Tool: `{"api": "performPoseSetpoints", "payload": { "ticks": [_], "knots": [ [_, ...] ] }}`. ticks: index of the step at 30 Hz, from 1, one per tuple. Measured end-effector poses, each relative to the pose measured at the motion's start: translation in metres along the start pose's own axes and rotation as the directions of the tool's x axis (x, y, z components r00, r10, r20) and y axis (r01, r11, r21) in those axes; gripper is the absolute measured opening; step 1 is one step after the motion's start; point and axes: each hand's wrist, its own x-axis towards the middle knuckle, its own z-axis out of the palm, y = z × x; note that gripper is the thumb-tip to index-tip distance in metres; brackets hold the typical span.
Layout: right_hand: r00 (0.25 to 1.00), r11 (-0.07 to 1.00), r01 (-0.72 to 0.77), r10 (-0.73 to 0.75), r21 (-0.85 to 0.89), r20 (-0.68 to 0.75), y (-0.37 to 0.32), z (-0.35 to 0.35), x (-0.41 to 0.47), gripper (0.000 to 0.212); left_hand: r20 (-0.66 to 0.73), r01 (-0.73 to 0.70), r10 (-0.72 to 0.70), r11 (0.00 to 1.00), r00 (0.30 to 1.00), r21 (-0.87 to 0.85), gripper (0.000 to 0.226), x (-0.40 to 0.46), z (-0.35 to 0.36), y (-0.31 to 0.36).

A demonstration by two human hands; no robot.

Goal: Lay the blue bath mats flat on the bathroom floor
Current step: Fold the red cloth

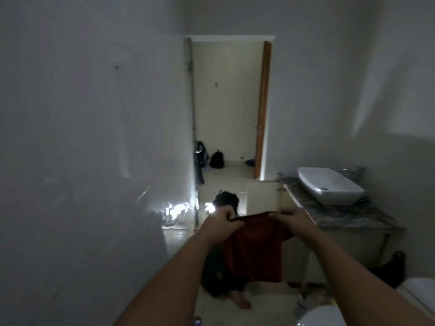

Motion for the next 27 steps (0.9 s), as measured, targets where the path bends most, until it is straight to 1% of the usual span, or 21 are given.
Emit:
{"api": "performPoseSetpoints", "payload": {
  "ticks": [3, 5, 7, 10, 12, 14, 16, 18, 19, 21, 24, 25, 27],
  "knots": [
    [0.987, 0.996, 0.086, -0.089, 0.024, 0.135, -0.02, 0.04, 0.027, 0.017, -0.12, 0.106, -0.11, 0.994, 0.987, -0.038, 0.047, -0.016, -0.039, -0.01],
    [0.969, 0.989, 0.121, -0.136, 0.081, 0.208, -0.034, 0.065, 0.039, 0.015, -0.203, 0.141, -0.146, 0.989, 0.968, -0.037, 0.051, -0.031, -0.065, -0.007],
    [0.938, 0.978, 0.152, -0.187, 0.141, 0.292, -0.054, 0.091, 0.047, 0.017, -0.305, 0.176, -0.171, 0.984, 0.937, -0.01, 0.053, -0.049, -0.092, -0.002],
    [0.853, 0.956, 0.201, -0.278, 0.212, 0.442, -0.091, 0.126, 0.05, 0.024, -0.449, 0.237, -0.186, 0.97, 0.874, 0.06, 0.045, -0.079, -0.133, 0.013],
    [0.794, 0.949, 0.204, -0.305, 0.241, 0.527, -0.117, 0.146, 0.047, 0.027, -0.528, 0.286, -0.175, 0.948, 0.831, 0.137, 0.038, -0.099, -0.158, 0.027],
    [0.713, 0.929, 0.25, -0.366, 0.271, 0.598, -0.147, 0.166, 0.04, 0.027, -0.621, 0.337, -0.142, 0.919, 0.771, 0.207, 0.028, -0.123, -0.183, 0.043],
    [0.62, 0.895, 0.317, -0.447, 0.315, 0.645, -0.18, 0.186, 0.027, 0.027, -0.712, 0.392, -0.094, 0.881, 0.696, 0.266, 0.02, -0.148, -0.208, 0.061],
    [0.535, 0.844, 0.378, -0.535, 0.381, 0.654, -0.214, 0.204, 0.01, 0.03, -0.786, 0.447, -0.023, 0.833, 0.618, 0.327, 0.023, -0.172, -0.23, 0.08],
    [0.5, 0.817, 0.4, -0.574, 0.415, 0.649, -0.23, 0.212, 0.001, 0.032, -0.808, 0.471, 0.028, 0.801, 0.588, 0.37, 0.025, -0.182, -0.239, 0.089],
    [0.432, 0.761, 0.435, -0.646, 0.482, 0.63, -0.263, 0.228, -0.021, 0.035, -0.832, 0.532, 0.161, 0.701, 0.532, 0.476, 0.023, -0.203, -0.257, 0.109],
    [0.384, 0.681, 0.472, -0.73, 0.559, 0.565, -0.303, 0.248, -0.053, 0.037, -0.81, 0.594, 0.331, 0.554, 0.485, 0.583, 0.016, -0.227, -0.28, 0.138],
    [0.375, 0.654, 0.482, -0.756, 0.584, 0.537, -0.315, 0.254, -0.062, 0.037, -0.793, 0.61, 0.376, 0.507, 0.48, 0.609, 0.017, -0.234, -0.286, 0.146],
    [0.349, 0.599, 0.5, -0.8, 0.625, 0.487, -0.337, 0.265, -0.077, 0.036, -0.733, 0.646, 0.479, 0.371, 0.483, 0.668, 0.02, -0.248, -0.302, 0.161]
  ]
}}
